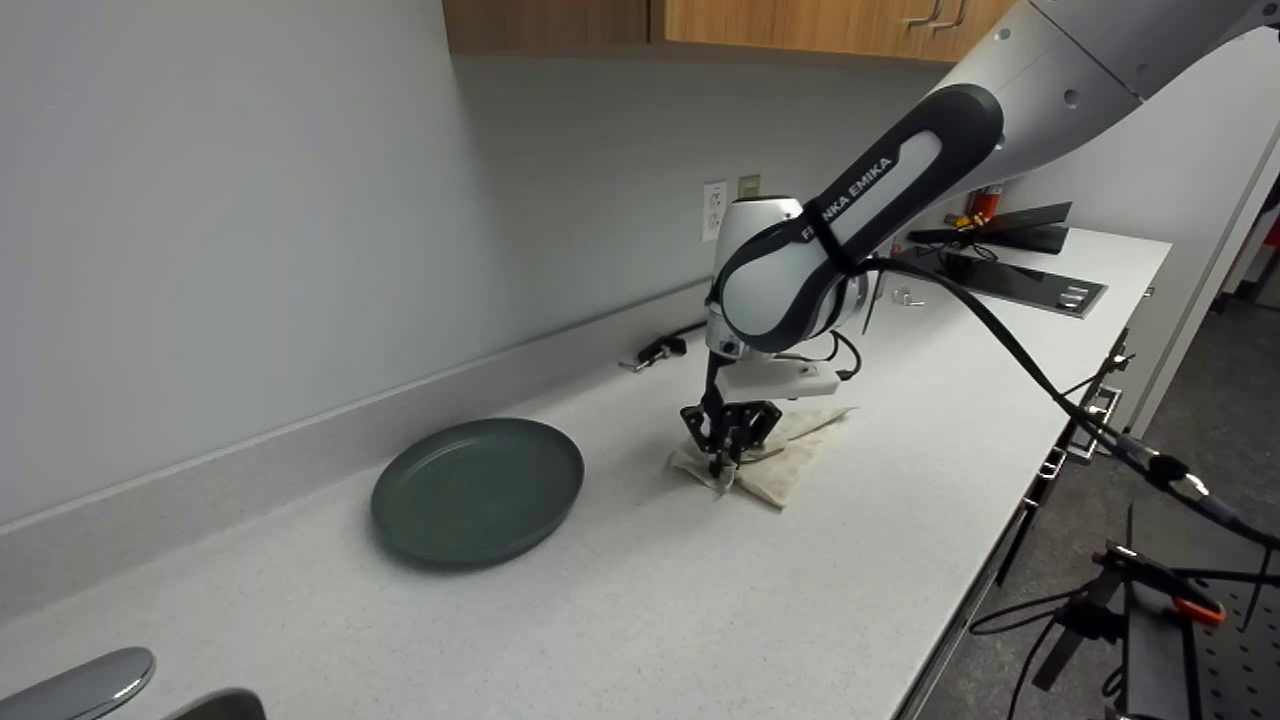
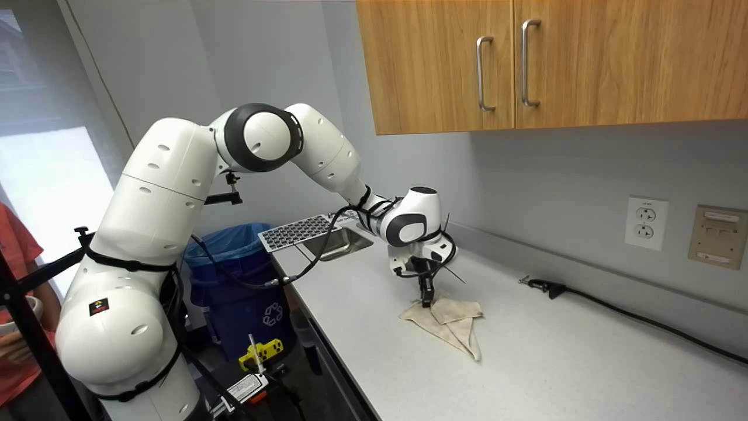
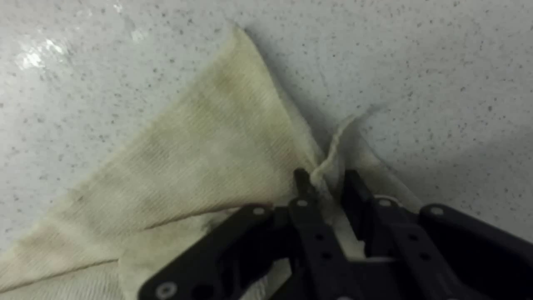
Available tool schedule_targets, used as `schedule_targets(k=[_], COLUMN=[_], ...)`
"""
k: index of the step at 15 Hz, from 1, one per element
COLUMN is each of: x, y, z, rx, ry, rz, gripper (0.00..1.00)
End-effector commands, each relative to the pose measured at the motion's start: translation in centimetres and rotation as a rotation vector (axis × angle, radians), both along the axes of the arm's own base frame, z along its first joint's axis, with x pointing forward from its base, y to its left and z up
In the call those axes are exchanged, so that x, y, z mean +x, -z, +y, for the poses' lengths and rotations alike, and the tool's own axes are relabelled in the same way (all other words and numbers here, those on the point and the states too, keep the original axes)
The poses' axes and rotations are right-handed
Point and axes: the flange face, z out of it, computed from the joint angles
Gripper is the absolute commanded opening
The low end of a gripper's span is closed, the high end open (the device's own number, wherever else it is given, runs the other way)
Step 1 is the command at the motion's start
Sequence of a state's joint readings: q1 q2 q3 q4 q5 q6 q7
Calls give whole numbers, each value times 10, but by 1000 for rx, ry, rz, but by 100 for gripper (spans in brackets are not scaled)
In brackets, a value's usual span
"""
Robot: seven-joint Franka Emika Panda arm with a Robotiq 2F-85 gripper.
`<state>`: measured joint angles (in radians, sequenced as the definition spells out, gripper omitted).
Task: Spread the kitchen towel
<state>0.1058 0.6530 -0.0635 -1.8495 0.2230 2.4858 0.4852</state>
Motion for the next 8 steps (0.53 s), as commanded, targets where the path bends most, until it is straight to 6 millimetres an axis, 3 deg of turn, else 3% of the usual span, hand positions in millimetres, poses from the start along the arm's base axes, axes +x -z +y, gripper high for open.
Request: schedule_targets(k=[1,3,4,5,8], x=[5,3,3,3,2], y=[0,-1,-2,-2,-1], z=[0,-2,-3,-4,-7], rx=[-11,-39,-45,-47,-57], ry=[-8,-26,-31,-32,-39], rz=[-19,-12,-12,-10,-5], gripper=[0,0,32,34,55])
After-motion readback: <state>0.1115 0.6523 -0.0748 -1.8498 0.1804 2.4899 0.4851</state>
